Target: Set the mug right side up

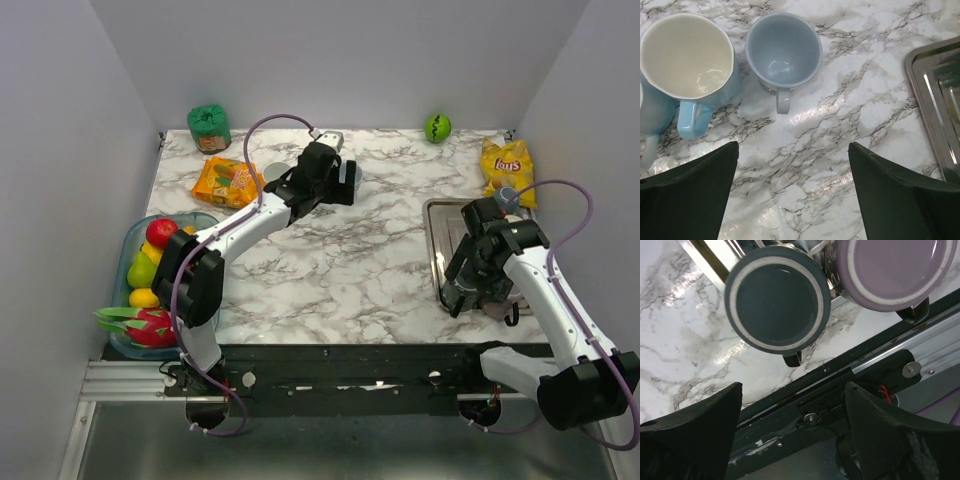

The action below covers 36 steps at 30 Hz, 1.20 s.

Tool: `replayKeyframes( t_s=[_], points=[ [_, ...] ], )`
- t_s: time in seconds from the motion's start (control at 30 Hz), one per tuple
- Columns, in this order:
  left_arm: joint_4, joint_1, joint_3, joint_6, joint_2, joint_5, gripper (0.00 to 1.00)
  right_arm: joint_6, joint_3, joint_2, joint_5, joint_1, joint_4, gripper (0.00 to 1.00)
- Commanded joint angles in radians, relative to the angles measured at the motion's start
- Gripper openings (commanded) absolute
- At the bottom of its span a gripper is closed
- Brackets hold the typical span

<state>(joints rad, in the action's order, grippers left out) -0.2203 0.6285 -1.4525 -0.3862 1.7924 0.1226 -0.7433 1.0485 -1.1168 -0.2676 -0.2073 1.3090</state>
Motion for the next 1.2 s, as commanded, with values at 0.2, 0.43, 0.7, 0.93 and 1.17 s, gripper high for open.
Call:
replayKeyframes(
  t_s=[0.2, 0.43, 0.7, 0.93, 1.17],
  points=[
    [-0.024, 0.004, 0.050, -0.016, -0.088, -0.026, 0.99, -0.041, -0.163, 0.003, 0.010, 0.008, -0.073, 0.77],
    [-0.031, 0.002, 0.053, -0.019, -0.088, -0.031, 0.99, -0.013, -0.186, -0.050, -0.034, 0.008, -0.177, 0.63],
    [-0.037, -0.004, 0.053, -0.022, -0.087, -0.024, 0.99, -0.004, -0.206, -0.090, -0.044, 0.006, -0.234, 0.51],
    [-0.036, -0.004, 0.049, -0.019, -0.084, -0.014, 0.99, -0.018, -0.217, -0.106, -0.051, 0.005, -0.257, 0.42],
    [-0.031, -0.006, 0.047, -0.020, -0.076, -0.015, 0.99, -0.022, -0.228, -0.136, -0.064, 0.006, -0.281, 0.38]
  ],
)
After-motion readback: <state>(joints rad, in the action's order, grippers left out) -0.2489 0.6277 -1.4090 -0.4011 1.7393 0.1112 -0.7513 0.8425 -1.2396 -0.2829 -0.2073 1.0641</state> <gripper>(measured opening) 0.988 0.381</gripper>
